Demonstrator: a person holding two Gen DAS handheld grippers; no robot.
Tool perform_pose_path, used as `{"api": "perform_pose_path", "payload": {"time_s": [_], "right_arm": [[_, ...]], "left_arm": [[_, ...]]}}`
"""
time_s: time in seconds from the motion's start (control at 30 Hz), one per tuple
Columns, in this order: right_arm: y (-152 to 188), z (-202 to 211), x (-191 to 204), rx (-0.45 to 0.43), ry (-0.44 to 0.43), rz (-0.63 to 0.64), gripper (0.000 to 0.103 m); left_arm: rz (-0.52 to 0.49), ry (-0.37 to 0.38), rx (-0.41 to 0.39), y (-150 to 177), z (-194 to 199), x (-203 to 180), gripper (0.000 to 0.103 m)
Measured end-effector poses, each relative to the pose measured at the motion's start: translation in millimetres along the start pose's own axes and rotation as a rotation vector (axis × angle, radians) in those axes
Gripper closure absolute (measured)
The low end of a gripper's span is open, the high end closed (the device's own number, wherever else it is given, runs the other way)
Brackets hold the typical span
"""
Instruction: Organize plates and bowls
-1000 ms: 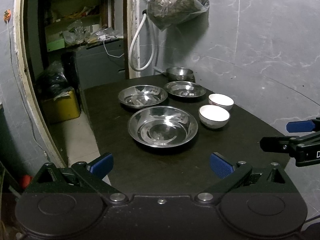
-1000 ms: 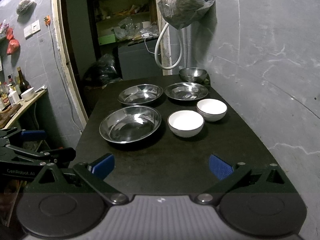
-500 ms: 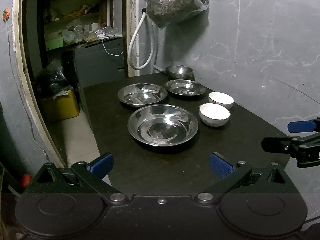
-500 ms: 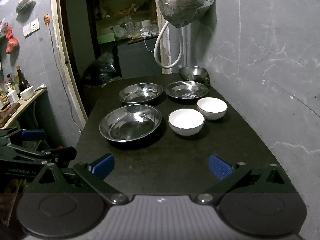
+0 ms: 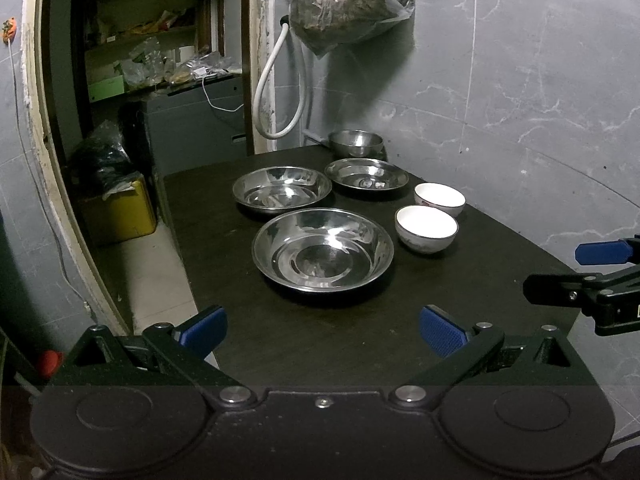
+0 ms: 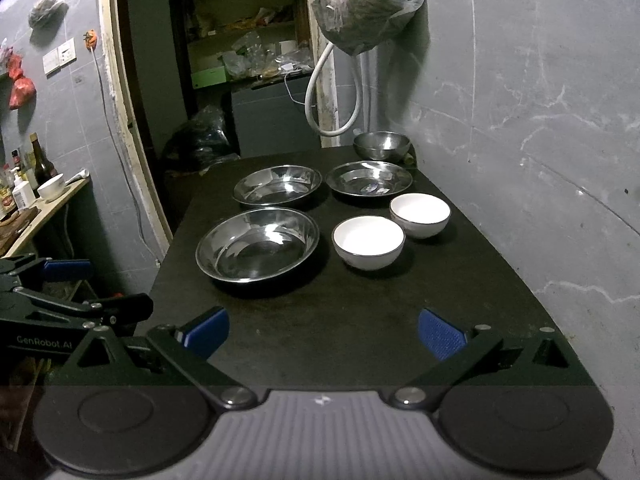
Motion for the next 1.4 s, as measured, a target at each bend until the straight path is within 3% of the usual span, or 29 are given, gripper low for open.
{"api": "perform_pose_path", "payload": {"time_s": [0.43, 0.7, 1.03, 1.4], "right_arm": [[2, -2, 0, 0.012, -0.003, 0.000, 0.000], [-3, -16, -6, 0.061, -0.022, 0.019, 0.000], [-32, -68, -36, 0.085, -0.075, 0.033, 0.000], [-75, -143, -56, 0.060, -0.216, 0.011, 0.000]], "left_arm": [[0.002, -0.002, 0.010, 2, -2, 1, 0.001], [0.060, -0.030, 0.071, 0, -22, 7, 0.001], [0.187, -0.149, 0.131, -32, -68, 24, 0.001], [0.231, -0.310, 0.179, -86, -116, 40, 0.001]]}}
Point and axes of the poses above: each gripper's, at about its wrist camera, not at the fingertips, and z roughly against the way its jaws point, x to its left, y to its underside, the point moved 1 cm from there along -z, roughly the way its jaws point, and after that the axes turned 2 degrees about z, right-handed, at the moved point
